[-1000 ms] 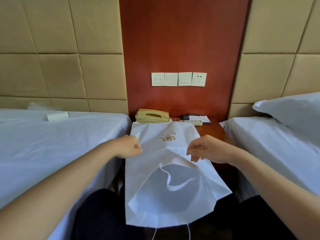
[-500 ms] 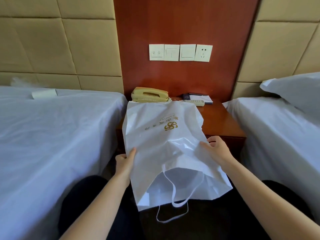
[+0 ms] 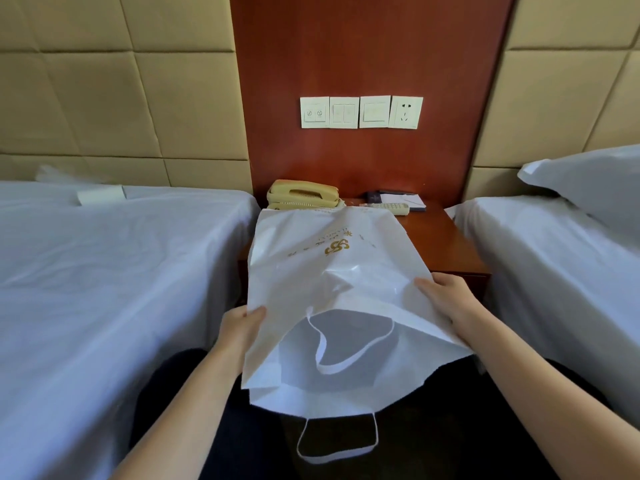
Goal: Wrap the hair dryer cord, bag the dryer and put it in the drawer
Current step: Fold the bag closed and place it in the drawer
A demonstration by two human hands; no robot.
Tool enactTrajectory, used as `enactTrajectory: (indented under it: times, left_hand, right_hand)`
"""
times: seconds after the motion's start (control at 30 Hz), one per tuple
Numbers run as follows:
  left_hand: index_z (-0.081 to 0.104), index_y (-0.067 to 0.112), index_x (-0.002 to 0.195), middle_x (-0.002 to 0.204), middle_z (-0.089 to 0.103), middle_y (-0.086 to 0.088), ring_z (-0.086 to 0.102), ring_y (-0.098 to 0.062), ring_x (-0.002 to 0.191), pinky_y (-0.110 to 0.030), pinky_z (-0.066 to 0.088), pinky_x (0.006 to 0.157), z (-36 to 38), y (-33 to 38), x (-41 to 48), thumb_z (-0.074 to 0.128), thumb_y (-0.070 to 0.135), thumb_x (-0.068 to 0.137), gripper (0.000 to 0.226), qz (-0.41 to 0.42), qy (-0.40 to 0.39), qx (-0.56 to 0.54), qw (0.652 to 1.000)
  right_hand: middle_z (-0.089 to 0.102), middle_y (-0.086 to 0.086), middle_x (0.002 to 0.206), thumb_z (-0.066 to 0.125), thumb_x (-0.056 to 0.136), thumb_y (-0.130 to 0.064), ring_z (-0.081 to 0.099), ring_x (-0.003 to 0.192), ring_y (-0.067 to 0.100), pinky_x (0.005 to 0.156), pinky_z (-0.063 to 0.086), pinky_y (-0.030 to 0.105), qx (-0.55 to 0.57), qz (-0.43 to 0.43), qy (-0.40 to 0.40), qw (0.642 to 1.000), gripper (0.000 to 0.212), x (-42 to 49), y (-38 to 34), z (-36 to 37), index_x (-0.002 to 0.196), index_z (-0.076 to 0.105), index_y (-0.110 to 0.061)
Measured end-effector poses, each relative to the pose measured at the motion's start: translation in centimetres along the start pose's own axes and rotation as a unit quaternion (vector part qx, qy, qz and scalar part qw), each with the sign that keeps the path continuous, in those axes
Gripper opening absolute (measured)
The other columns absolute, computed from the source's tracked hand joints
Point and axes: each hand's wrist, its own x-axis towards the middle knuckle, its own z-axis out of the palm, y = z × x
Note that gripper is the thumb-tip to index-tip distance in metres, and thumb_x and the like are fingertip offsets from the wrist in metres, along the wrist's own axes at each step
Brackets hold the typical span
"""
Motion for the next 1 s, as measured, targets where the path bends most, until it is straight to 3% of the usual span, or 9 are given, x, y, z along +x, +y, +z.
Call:
enactTrajectory:
  times: [0.13,0.2,0.27,0.37,0.47,0.53,0.73,0.87,1.0]
  left_hand:
    - [0.063,0.005,0.068,0.065,0.062,-0.014,0.056,-0.021,0.057,-0.031,0.042,0.063,-2.9,0.8,0.5,0.059,0.005,0.088,0.021,0.011,0.012,0.019,1.0]
    - [0.067,-0.003,0.081,0.054,0.063,-0.009,0.058,-0.021,0.057,-0.035,0.046,0.07,-4.1,1.0,0.9,0.059,0.006,0.089,0.015,0.016,0.003,0.028,0.999]
    - [0.067,-0.005,0.088,0.063,0.061,-0.014,0.058,-0.025,0.066,-0.038,0.045,0.075,-4.6,1.3,0.9,0.058,0.007,0.09,0.015,0.016,-0.005,0.036,0.999]
    - [0.062,0.005,0.068,0.065,0.058,-0.015,0.054,-0.023,0.062,-0.031,0.042,0.065,-5.0,1.1,0.5,0.057,0.007,0.09,0.023,0.019,-0.001,0.052,0.998]
    - [0.053,0.006,0.063,0.065,0.054,-0.016,0.049,-0.022,0.058,-0.028,0.037,0.059,-5.3,0.2,-0.3,0.055,0.003,0.091,0.028,0.007,-0.012,0.056,0.998]
    - [0.05,0.006,0.067,0.065,0.05,-0.014,0.045,-0.022,0.059,-0.029,0.033,0.058,-5.4,-0.3,-0.4,0.055,0.002,0.09,0.024,0.02,0.001,0.09,0.996]
    - [0.046,0.01,0.082,0.074,0.047,-0.005,0.047,-0.025,0.076,-0.033,0.035,0.066,-5.0,-0.1,-0.7,0.055,0.01,0.09,0.012,0.077,0.078,0.167,0.98]
    - [0.036,0.018,0.108,0.103,0.055,-0.012,0.057,-0.031,0.087,-0.033,0.04,0.07,-5.1,0.2,-1.4,0.062,0.02,0.088,0.032,0.086,0.043,0.157,0.983]
    - [0.04,0.02,0.107,0.097,0.062,-0.021,0.058,-0.03,0.073,-0.038,0.045,0.069,-5.7,0.9,-1.7,0.065,0.011,0.083,0.036,0.093,0.05,0.129,0.986]
  right_hand:
    - [0.067,0.014,0.084,0.06,0.089,-0.015,0.063,0.075,0.031,0.08,0.053,0.042,0.051,0.024,-0.015,0.998,0.011,-1.2,-1.1,-1.9,0.08,0.066,-0.01]
    - [0.067,0.013,0.084,0.06,0.089,-0.013,0.063,0.07,0.03,0.077,0.053,0.038,0.072,0.028,-0.036,0.996,0.01,-1.8,-1.1,-2.4,0.082,0.066,-0.009]
    - [0.068,0.014,0.084,0.06,0.089,-0.013,0.063,0.069,0.029,0.076,0.053,0.038,0.094,0.032,-0.043,0.994,0.009,-2.2,-0.8,-2.4,0.085,0.067,-0.009]
    - [0.07,0.013,0.08,0.059,0.089,-0.014,0.066,0.064,0.026,0.067,0.055,0.034,0.13,0.031,-0.057,0.989,0.01,-2.7,0.2,-2.2,0.088,0.068,-0.01]
    - [0.074,0.006,0.071,0.059,0.089,-0.013,0.07,0.058,0.02,0.055,0.055,0.028,0.153,0.035,-0.091,0.983,0.01,-2.9,1.4,-1.7,0.092,0.068,-0.011]
    - [0.075,0.004,0.071,0.056,0.091,-0.012,0.071,0.06,0.019,0.05,0.055,0.026,0.174,0.05,-0.119,0.976,0.011,-3.3,2.0,-1.3,0.094,0.066,-0.012]
    - [0.072,0.013,0.103,0.05,0.096,-0.02,0.071,0.086,0.027,0.07,0.056,0.036,0.192,0.069,-0.188,0.961,0.021,-3.6,2.5,-1.0,0.109,0.062,-0.01]
    - [0.075,0.012,0.086,0.054,0.094,-0.023,0.072,0.073,0.024,0.064,0.057,0.031,0.185,0.077,-0.171,0.965,0.025,-3.1,1.5,-1.0,0.101,0.066,-0.003]
    - [0.074,0.01,0.07,0.059,0.09,-0.012,0.07,0.057,0.021,0.053,0.056,0.027,0.187,0.055,-0.119,0.974,0.015,-3.1,1.2,-1.4,0.088,0.067,0.001]
